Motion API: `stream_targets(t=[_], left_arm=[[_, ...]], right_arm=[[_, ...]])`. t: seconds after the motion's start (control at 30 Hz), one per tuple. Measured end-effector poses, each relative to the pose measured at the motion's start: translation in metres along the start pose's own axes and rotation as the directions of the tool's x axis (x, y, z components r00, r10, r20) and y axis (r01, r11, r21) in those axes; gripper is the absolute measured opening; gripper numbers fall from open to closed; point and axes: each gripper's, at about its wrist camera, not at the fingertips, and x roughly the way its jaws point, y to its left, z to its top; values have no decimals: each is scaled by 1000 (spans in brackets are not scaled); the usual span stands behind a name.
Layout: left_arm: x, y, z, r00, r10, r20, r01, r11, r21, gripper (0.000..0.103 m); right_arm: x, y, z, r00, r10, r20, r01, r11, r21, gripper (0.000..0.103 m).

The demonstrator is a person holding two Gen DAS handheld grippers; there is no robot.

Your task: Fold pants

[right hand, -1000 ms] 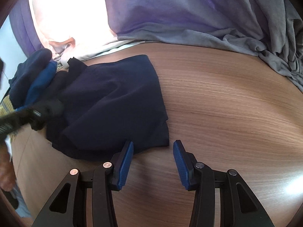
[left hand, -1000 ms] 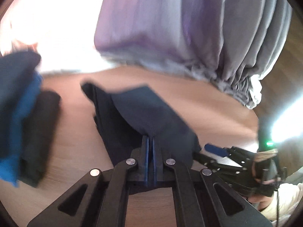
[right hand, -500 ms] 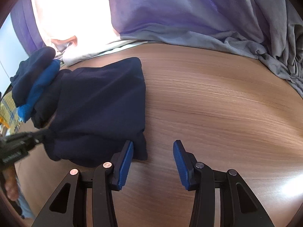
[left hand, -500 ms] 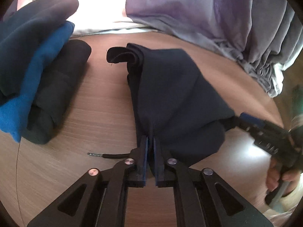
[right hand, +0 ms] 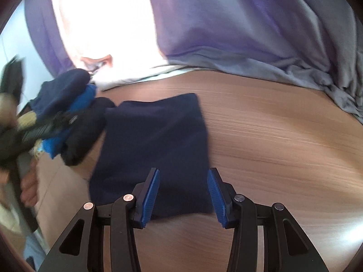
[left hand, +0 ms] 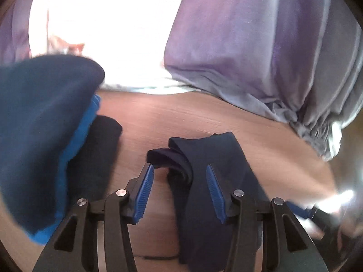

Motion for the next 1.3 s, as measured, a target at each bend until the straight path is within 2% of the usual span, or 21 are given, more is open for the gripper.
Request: stream_targets(t=[0.2, 0.33, 0.43, 0.47, 0.5, 0.53, 0.6, 0.67, 0.77, 1.03, 1.07, 1.1, 1.13, 1.2, 1.23, 1.3], left_arm=[[33, 7, 5, 993, -11, -114, 6, 999, -41, 46], [43, 8, 10, 993, -12, -115, 9, 1000, -26, 46], [47, 5, 16, 996, -5, -85, 6, 1000, 6, 44], [47, 4, 18, 998, -9, -70, 10, 1000, 12, 38], [48, 4, 20, 998, -11, -56, 13, 1000, 22, 23], [50, 3, 22, 999, -6, -46, 8, 999, 39, 13], [51, 3, 25, 1000, 17, -9, -16, 998, 66, 11], [54, 2, 26, 997, 75, 24, -77, 992, 101, 8], [67, 2, 23, 985, 168, 28, -171, 972, 162, 8], [91, 15, 11, 976, 215, -39, -206, 963, 171, 10], [91, 15, 11, 975, 219, -39, -209, 962, 175, 12], [90, 14, 11, 969, 245, -34, -234, 954, 189, 22], [89, 10, 12, 957, 290, -16, -280, 935, 215, 39], [75, -2, 13, 917, 392, 71, -396, 878, 269, 57], [66, -9, 14, 908, 405, 104, -417, 864, 282, 60], [41, -21, 13, 908, 386, 163, -418, 862, 287, 68]], right_arm=[[13, 10, 3, 999, 38, -4, -38, 999, 10, 45], [21, 7, 5, 1000, 27, -11, -27, 999, 18, 45], [28, 7, 6, 999, 28, -24, -28, 999, 23, 45], [30, 6, 6, 999, 27, -28, -26, 999, 21, 45], [32, 7, 6, 999, 24, -32, -23, 1000, 18, 45], [34, 7, 5, 999, 24, -34, -24, 1000, 17, 45], [38, 7, 4, 999, 26, -41, -25, 1000, 18, 45], [41, 7, 2, 999, 24, -48, -24, 1000, 16, 45], [45, 7, -2, 998, 19, -65, -18, 1000, 11, 45], [58, 2, -11, 991, 32, -127, -28, 999, 35, 45], [58, 3, -11, 991, 30, -128, -26, 999, 30, 45], [58, 3, -11, 991, 28, -129, -24, 999, 26, 45], [57, 3, -11, 991, 26, -131, -23, 999, 24, 45], [53, 4, -10, 992, 12, -125, -11, 1000, 14, 45], [52, 6, -5, 994, -1, -113, 2, 1000, 5, 45], [38, 8, -1, 998, -21, -57, 20, 1000, -17, 46]])
